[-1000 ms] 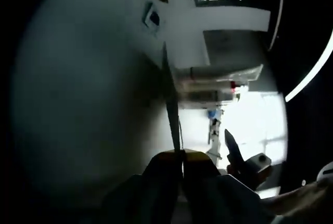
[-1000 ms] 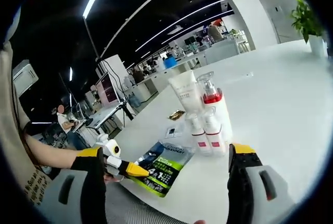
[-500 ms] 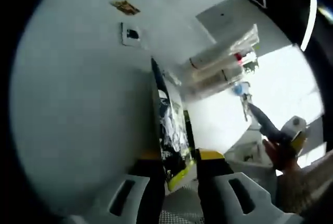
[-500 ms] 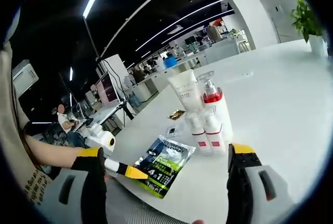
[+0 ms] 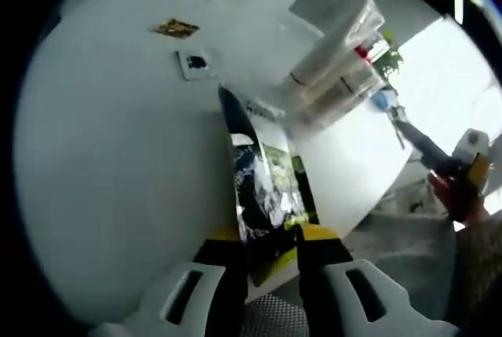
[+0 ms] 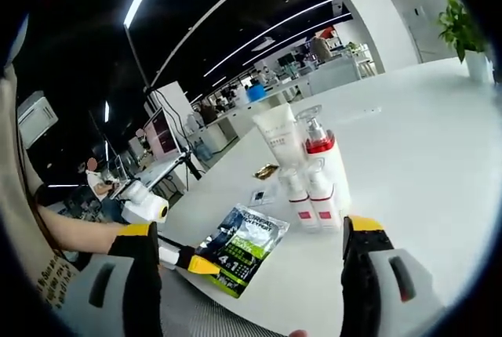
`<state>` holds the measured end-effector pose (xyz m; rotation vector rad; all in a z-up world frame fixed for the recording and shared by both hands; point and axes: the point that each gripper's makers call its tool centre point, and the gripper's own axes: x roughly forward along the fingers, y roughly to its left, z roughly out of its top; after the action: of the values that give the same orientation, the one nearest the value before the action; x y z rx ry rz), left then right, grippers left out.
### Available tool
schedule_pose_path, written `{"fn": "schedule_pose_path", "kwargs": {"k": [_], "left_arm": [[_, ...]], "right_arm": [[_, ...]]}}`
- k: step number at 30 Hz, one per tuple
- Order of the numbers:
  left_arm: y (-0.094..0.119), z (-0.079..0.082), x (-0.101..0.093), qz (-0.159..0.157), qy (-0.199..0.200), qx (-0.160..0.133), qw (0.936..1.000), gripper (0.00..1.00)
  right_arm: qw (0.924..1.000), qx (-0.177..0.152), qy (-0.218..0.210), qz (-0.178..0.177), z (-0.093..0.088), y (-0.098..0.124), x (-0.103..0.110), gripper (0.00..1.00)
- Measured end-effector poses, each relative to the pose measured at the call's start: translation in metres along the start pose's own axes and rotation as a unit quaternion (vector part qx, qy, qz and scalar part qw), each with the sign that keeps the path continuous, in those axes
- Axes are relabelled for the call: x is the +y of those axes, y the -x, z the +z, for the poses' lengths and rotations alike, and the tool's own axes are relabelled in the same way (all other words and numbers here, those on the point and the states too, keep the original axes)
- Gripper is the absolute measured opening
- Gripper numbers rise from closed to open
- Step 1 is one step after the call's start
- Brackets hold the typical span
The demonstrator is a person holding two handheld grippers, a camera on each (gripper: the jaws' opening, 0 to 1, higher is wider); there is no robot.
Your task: Arrange the skincare products in the storage area until every visible bottle or jar stands upright without overlapping.
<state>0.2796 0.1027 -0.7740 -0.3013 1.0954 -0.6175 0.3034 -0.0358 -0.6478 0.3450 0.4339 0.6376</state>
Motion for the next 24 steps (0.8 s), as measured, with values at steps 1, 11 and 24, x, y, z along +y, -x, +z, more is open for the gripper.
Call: {"fn": "schedule_pose_path", "kwargs": {"k": [1,11,24], "left_arm": [[0.001,0.0,0.001,0.007,-0.012,0.002,0.9999,0.22],[0.007,-0.001,0.011,0.067,-0.137,0.036,0.9876,0.35],[-0.001,0.041,-0.014,0.071,-0.329,-0.03,0.9411,0.55]], "right_arm": [[1.0,0.0,0.0,0.0,0.0,0.0,0.0,0.97],[1.0,-0.001,-0.003,0.0,0.0,0.0,0.0,0.97],[1.0,-0.001,-0.004,-0.001,-0.001,0.0,-0.001,0.97]]}}
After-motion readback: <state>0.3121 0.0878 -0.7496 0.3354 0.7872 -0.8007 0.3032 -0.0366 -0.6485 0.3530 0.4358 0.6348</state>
